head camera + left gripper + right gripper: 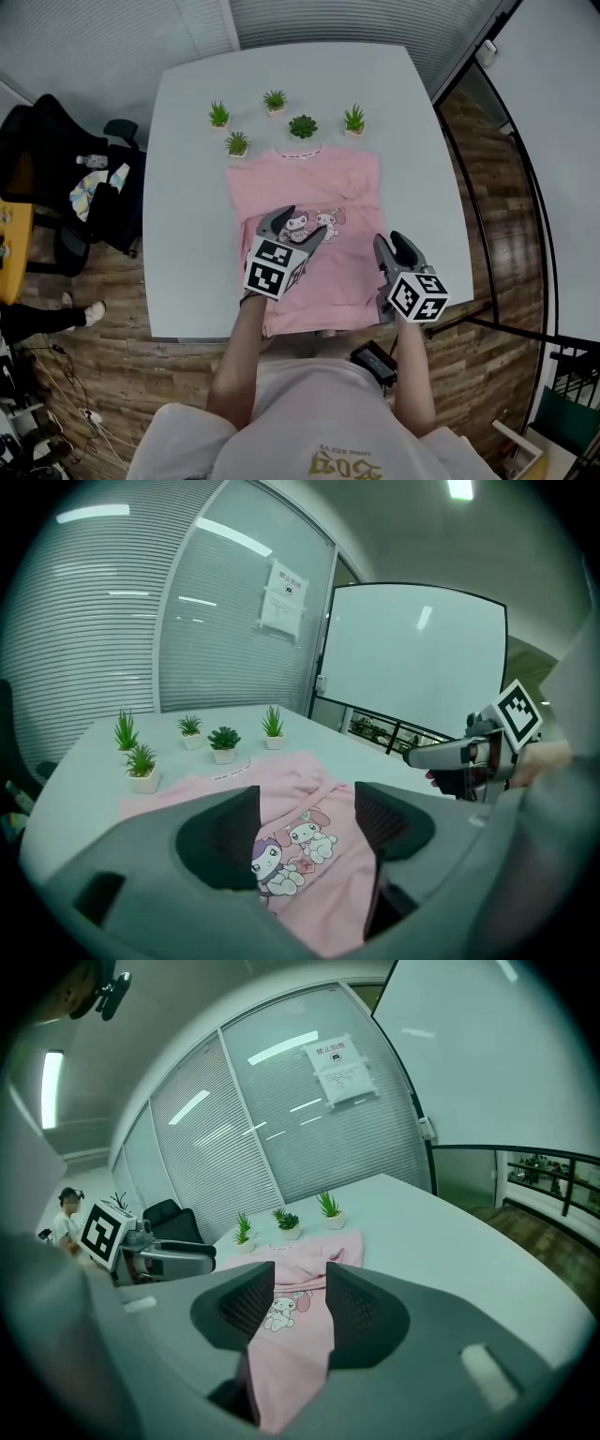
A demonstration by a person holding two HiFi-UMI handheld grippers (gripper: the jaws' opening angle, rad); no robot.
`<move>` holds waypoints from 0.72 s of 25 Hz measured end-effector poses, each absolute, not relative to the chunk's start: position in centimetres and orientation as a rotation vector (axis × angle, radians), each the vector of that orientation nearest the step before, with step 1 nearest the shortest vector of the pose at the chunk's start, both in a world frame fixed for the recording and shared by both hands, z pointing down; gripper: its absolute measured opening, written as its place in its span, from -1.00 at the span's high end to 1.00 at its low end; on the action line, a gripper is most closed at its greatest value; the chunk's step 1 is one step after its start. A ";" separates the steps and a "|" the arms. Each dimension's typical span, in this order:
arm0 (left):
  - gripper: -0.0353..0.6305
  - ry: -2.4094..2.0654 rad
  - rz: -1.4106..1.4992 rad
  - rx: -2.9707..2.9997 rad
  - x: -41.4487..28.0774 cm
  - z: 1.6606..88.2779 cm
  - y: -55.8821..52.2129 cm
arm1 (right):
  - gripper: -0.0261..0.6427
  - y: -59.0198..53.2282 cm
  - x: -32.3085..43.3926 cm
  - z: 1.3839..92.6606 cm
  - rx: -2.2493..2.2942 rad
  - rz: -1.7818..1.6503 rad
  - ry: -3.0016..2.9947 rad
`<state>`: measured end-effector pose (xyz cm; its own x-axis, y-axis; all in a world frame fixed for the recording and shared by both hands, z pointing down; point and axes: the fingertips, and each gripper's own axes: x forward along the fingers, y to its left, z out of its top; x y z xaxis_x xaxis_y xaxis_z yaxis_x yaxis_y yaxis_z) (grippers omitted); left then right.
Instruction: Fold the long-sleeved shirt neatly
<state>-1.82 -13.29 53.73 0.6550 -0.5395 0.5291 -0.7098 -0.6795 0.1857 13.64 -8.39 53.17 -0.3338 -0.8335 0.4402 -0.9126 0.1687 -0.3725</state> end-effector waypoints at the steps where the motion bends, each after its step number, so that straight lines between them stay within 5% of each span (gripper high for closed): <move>1: -0.07 -1.006 0.619 2.487 -2.1 53.6 -12.8 | 0.40 -7.9 13.5 53.1 1.714 0.890 -2.305; 18: 0.02 -1.243 0.666 2.345 -6.7 54.6 -3.5 | 0.40 1.9 14.0 56.0 1.572 0.908 -2.329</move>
<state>-6.68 -3.50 54.63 0.4903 -0.6510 0.5795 -0.8431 -0.5229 0.1258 14.04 1.91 56.02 -0.4205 -0.7744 0.4728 -0.8900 0.2508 -0.3808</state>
